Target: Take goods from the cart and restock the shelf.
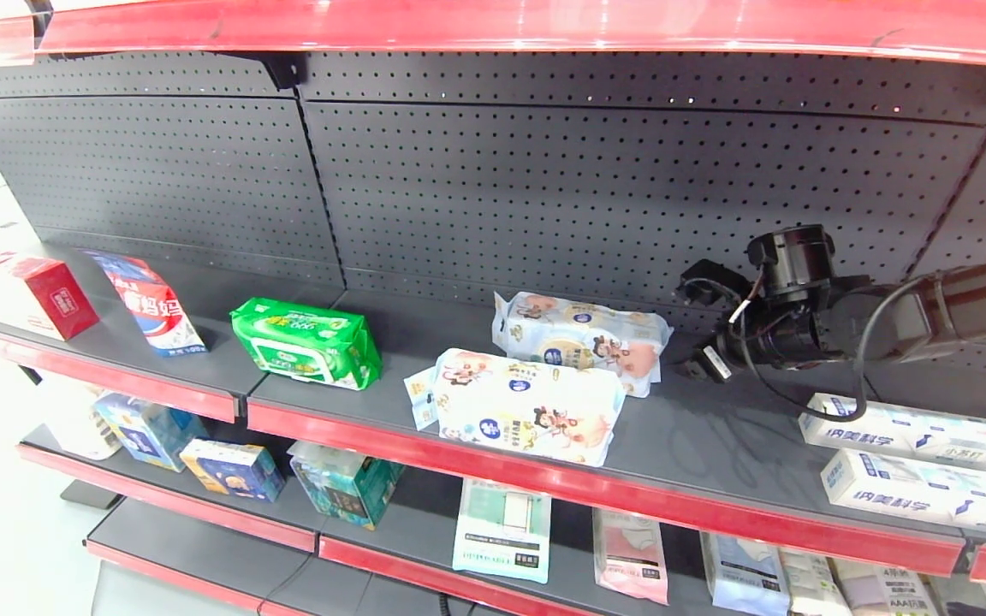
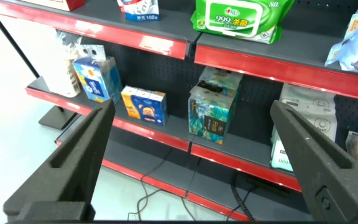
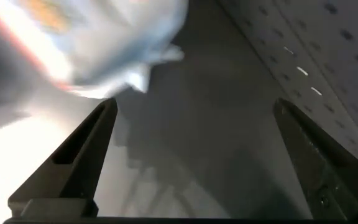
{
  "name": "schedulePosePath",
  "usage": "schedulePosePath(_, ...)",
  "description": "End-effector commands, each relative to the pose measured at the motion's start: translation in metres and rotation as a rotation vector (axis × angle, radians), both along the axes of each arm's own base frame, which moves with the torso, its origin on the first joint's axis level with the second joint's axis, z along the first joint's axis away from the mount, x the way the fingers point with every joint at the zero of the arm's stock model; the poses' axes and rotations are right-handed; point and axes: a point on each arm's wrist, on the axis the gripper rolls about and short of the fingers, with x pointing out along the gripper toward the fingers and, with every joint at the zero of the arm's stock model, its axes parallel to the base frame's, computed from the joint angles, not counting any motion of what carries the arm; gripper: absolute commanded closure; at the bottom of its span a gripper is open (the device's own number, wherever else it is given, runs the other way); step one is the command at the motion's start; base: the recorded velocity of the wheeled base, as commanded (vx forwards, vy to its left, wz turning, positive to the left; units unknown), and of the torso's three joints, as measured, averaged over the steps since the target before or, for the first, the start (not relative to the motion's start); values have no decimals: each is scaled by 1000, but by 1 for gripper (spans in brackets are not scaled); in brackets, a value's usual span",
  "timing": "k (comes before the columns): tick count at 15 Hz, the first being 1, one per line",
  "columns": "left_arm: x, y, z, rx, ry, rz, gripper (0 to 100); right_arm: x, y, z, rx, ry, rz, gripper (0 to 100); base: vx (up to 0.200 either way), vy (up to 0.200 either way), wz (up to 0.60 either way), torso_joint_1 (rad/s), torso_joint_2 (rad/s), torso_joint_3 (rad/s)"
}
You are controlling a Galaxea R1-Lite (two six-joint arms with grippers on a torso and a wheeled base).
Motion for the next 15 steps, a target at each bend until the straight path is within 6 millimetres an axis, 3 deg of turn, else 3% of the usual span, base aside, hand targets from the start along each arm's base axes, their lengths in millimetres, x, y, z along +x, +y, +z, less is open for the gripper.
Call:
schedulePosePath(1, 0, 0, 0, 0, 2, 1, 0, 3, -6, -4, -10, 8, -23, 0, 0, 0, 0, 0, 0, 0)
schedulePosePath(4, 0, 0, 0, 0, 2, 1, 0, 10, -7, -4, -2, -16, -89, 0, 0, 0, 0, 0, 0, 0)
schedulePosePath(12, 0, 0, 0, 0, 2, 1, 0, 13, 22, -6, 94, -28, -159, 0, 0, 0, 0, 0, 0, 0)
schedulePosePath(15, 0, 0, 0, 0, 2, 1, 0, 17, 24, -1, 100, -50, -154, 0, 0, 0, 0, 0, 0, 0)
